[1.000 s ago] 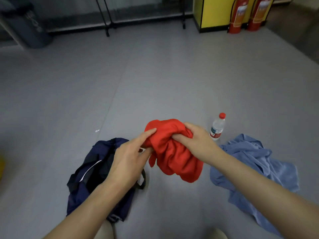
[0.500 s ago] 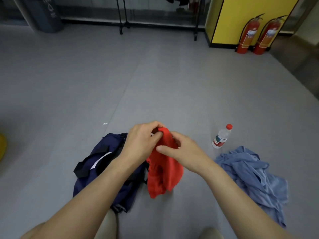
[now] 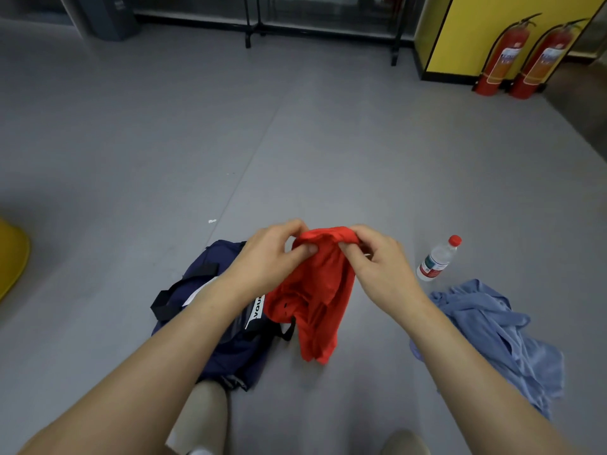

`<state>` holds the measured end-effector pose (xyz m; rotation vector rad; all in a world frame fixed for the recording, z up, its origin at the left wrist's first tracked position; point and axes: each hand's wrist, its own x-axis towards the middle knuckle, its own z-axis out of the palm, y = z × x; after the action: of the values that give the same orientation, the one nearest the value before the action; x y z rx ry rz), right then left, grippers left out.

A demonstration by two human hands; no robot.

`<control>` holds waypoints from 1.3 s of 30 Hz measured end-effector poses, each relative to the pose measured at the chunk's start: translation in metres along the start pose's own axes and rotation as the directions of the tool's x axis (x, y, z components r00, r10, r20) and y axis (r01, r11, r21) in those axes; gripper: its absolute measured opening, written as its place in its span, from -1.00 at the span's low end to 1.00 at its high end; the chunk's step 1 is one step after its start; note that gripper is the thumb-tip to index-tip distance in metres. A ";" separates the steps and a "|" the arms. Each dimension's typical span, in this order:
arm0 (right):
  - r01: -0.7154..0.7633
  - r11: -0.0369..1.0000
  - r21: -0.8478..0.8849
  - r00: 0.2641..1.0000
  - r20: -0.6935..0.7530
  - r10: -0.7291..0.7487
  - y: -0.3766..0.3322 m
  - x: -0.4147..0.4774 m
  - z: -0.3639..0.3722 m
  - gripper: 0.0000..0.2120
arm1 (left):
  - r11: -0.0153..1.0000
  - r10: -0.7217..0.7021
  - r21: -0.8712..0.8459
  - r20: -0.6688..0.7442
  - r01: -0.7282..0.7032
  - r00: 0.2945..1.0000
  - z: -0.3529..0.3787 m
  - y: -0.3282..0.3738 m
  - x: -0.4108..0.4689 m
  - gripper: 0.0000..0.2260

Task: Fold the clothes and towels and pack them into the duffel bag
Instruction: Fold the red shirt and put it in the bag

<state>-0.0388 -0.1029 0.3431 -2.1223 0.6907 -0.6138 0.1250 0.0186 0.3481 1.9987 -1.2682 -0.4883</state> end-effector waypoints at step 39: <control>-0.066 0.982 -0.174 0.998 0.001 0.068 0.008 -0.002 -0.021 -0.90 | 0.962 -0.066 0.255 -0.143 0.101 0.988 0.012 -0.020 0.000 -0.90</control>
<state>-0.0556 -0.1170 0.3484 -2.2499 0.8347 -0.5252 0.1300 0.0193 0.3258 2.2718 -1.2199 -0.2302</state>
